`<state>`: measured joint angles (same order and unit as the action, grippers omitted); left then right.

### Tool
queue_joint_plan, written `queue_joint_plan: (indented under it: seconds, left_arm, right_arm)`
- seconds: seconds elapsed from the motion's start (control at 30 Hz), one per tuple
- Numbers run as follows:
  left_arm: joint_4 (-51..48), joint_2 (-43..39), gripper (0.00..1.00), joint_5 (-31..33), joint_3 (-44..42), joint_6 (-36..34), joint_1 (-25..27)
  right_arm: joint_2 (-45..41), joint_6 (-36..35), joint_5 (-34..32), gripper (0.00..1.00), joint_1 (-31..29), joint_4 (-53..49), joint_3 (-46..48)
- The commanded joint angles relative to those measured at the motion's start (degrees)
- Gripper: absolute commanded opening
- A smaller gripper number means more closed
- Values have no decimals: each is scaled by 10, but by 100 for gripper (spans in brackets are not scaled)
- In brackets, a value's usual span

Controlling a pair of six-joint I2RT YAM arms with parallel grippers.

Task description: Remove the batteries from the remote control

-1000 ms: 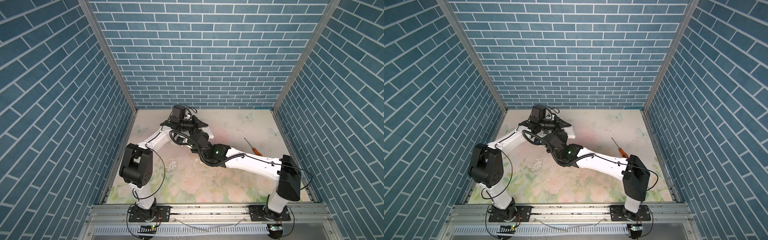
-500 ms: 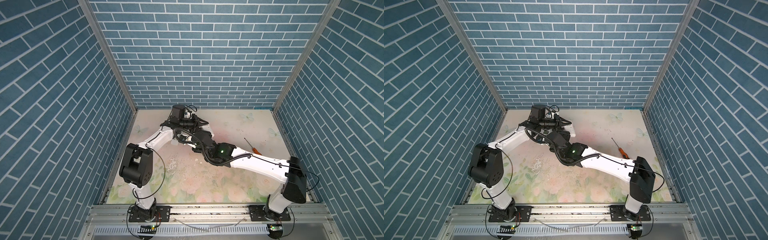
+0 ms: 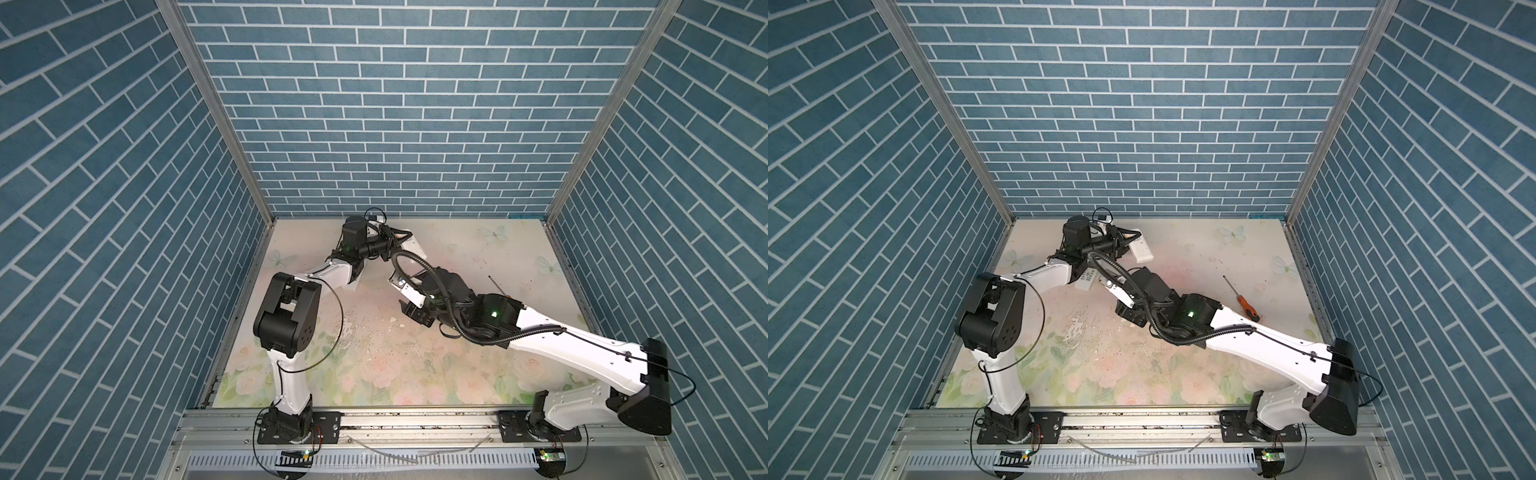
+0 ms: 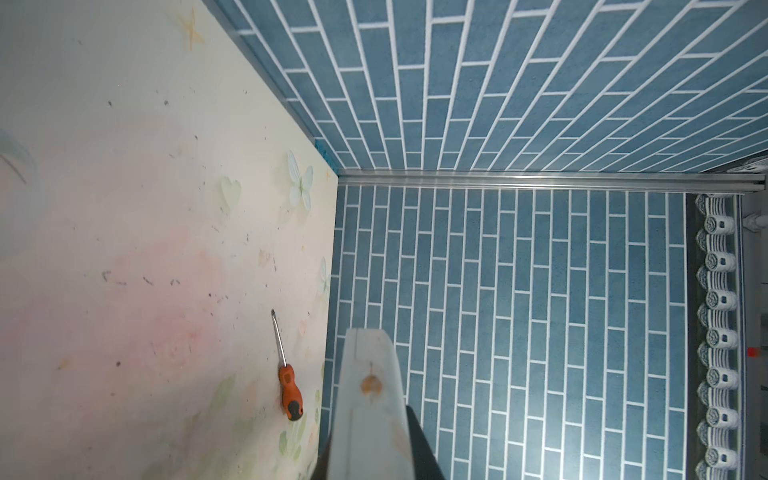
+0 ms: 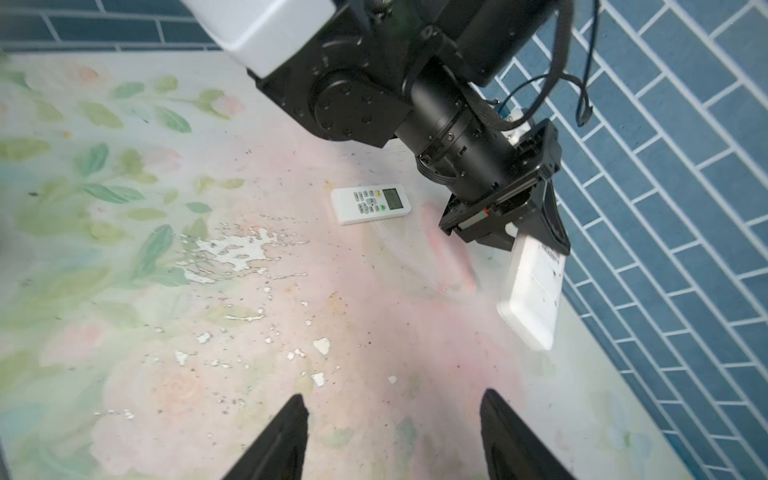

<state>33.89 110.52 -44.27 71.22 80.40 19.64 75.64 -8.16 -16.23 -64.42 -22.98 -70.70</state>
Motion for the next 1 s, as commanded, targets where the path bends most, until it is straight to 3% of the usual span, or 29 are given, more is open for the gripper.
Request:
queue_joint_plan:
  seconds: [0.0, 0.07, 0.23, 0.4, 0.73, 0.97]
  left_arm:
    - [73, -12, 0, 34, -30, -55, 2]
    - [78, -27, 0, 48, -54, -86, 5]
    - [35, -80, 0, 99, -106, -195, 21]
    - [50, -106, 0, 144, -147, -240, 38]
    - [213, -97, 0, 200, -211, -191, 42]
    - [263, -96, 0, 215, -214, -154, 43]
  right_arm:
    - [-54, 137, 72, 66, 51, 23, 42]
    - [-70, 187, 111, 66, 94, 42, 61]
    - [-63, 297, 109, 65, 134, 47, 48]
    - [-35, 433, 150, 61, 190, 92, 56]
    - [26, 627, 247, 62, 246, 292, 135]
    - [84, 648, 254, 62, 247, 301, 115]
